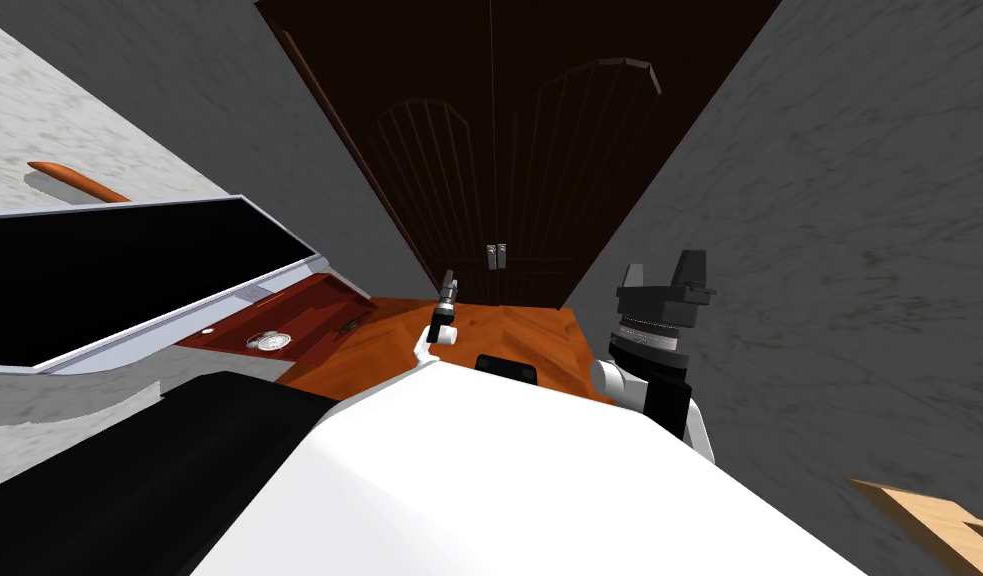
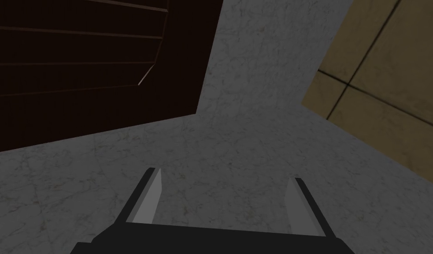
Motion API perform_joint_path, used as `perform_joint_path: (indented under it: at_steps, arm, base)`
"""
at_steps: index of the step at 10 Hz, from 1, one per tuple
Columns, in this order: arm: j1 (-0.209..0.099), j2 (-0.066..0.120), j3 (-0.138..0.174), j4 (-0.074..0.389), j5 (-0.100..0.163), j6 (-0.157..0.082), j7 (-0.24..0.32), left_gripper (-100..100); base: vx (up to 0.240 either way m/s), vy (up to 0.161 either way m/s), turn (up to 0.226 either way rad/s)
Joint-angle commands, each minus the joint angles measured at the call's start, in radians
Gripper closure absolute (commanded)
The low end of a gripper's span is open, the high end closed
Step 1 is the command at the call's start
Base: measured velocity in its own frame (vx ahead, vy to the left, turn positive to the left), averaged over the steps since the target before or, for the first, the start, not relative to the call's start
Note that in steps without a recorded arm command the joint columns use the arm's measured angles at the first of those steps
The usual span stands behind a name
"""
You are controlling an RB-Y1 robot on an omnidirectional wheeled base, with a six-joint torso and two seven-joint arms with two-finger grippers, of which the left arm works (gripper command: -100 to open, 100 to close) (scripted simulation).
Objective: Pull the door open
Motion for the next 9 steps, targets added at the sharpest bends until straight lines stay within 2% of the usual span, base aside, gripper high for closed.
perform_joint_path:
  at_steps: [1,3,9]
  arm:
    - [-0.017,0.001,0.001,0.038,0.004,0.002,0.005,-100]
    - [-0.045,0.004,0.003,0.092,0.012,0.017,0.014,-100]
    - [-0.101,0.008,0.006,0.198,0.028,0.047,0.033,-100]
  base:
    - [0.09,-0.022,-0.001]
    - [0.113,-0.016,0.0]
    - [0.112,-0.019,-0.001]
